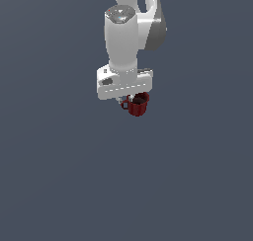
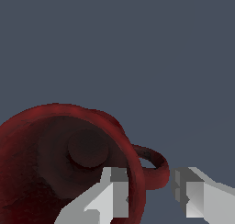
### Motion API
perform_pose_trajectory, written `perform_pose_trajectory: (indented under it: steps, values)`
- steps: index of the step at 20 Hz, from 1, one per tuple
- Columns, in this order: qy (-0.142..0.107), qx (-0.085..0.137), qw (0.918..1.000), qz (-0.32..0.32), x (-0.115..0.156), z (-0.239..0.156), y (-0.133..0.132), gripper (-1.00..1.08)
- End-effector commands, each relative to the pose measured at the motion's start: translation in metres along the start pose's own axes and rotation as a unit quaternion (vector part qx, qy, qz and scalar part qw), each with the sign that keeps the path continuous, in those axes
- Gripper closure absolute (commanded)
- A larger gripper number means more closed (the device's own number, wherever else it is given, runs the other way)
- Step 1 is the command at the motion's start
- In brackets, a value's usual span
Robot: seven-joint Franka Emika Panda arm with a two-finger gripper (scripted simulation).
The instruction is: Pick up the object and move it to a goal position.
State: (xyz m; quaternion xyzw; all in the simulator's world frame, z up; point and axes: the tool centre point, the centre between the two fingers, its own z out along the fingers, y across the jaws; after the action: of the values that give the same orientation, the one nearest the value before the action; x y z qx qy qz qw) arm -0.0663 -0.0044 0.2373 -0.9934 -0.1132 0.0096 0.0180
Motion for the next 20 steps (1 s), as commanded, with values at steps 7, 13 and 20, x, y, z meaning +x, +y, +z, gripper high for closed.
perform_pose_trajectory:
  steps: [7,13,20]
  values:
    - [0.001,-0.001,1.0,0.0,-0.019,-0.093,-0.053,1.08]
    - [0.001,-0.001,1.0,-0.001,-0.03,-0.154,-0.09,1.08]
    - [0.001,0.0,1.0,-0.001,-0.04,-0.215,-0.125,1.08]
